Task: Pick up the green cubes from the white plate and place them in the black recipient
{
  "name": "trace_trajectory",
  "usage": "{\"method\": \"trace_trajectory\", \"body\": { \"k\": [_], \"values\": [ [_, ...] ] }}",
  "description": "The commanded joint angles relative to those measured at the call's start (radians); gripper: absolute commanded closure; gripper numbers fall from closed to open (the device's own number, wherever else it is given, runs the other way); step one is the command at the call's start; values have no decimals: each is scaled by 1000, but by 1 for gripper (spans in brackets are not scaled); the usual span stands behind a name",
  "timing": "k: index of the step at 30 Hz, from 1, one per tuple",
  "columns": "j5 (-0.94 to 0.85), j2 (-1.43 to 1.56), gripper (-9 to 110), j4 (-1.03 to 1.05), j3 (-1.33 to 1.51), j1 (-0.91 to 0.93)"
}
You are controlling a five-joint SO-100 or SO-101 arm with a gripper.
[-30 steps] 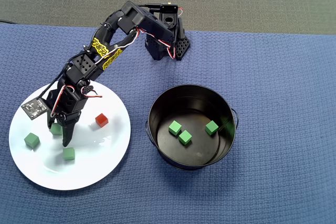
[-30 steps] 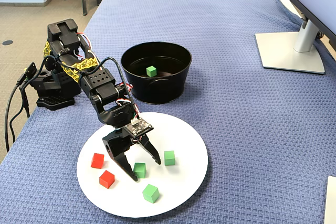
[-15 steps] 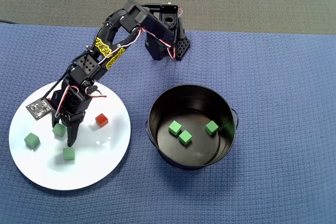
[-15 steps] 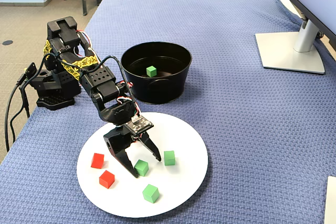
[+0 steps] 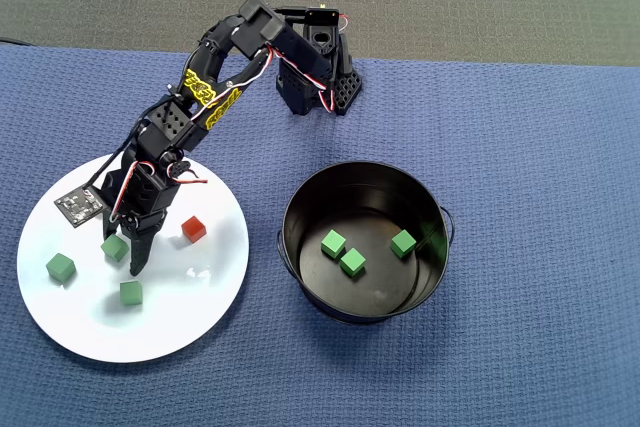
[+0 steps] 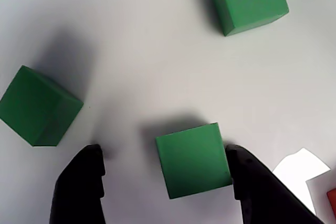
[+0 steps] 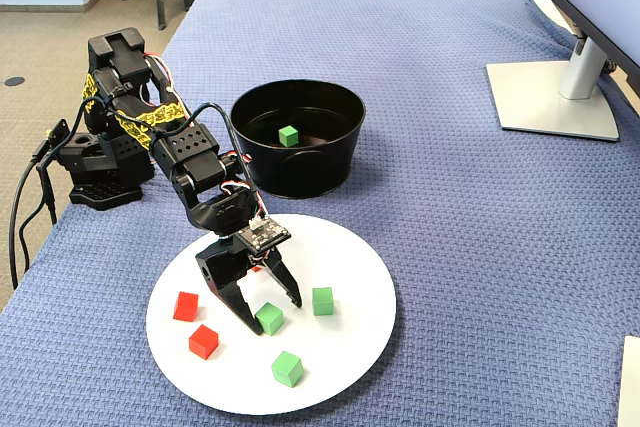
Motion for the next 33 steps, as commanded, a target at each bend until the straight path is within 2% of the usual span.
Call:
{"method": "trace_trajectory", "body": {
  "k": [1,22,29,33],
  "values": [
    [9,84,83,-26,3,-21],
    [34,89,101,-35,5,-26],
    [97,120,101,-61,11,-29],
    [153,236,101,-64,75,-32]
  ]
}}
